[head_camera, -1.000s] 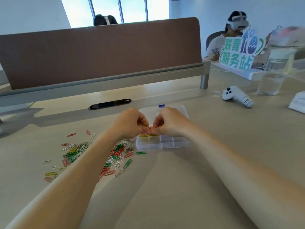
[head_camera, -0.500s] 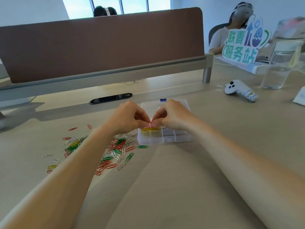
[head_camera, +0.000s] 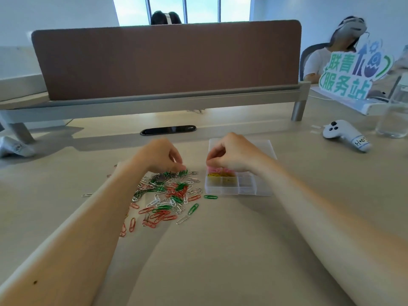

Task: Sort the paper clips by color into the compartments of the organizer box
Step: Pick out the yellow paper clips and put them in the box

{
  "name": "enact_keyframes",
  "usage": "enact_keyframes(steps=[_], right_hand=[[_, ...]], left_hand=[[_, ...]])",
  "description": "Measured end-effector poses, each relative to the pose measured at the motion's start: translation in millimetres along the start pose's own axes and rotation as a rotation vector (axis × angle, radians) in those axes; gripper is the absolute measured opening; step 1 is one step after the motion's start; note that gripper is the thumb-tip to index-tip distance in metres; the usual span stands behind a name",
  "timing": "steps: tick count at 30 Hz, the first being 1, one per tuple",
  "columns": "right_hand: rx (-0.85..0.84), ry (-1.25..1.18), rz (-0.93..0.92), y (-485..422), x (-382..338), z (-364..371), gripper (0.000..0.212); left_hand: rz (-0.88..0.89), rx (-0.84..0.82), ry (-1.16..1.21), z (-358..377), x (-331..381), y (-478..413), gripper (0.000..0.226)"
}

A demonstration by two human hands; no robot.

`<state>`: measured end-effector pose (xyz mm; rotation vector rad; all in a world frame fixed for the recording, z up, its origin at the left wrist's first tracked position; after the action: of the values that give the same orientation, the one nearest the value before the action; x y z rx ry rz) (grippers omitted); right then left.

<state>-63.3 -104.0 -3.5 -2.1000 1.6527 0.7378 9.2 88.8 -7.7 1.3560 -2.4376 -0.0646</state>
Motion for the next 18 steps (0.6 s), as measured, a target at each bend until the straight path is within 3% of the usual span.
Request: enact_keyframes(steps=[9, 18], right_hand=[[-0.136, 0.169, -0.056, -47.7, -31.2, 29.3, 0.021], [-0.117, 0.261, -0.061, -52.0, -26.3, 41.4, 0.009]], left_hand=[[-0.006, -0.085, -0.02, -2.6, -22.8, 1.5, 0.015], [-0.078, -0.133, -0.014, -4.4, -32.4, 1.9, 0.004]])
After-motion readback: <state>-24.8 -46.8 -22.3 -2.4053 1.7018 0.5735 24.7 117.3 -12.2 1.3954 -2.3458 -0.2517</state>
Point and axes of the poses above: each hand's wrist, its own y-axis away from the middle knuckle, its own z-axis out of the palm, x = y × z, the point moved 1 cm from there along -y, towards the middle knuckle, and after that the axes turned 13 degrees about -x, right-handed, at the moved point
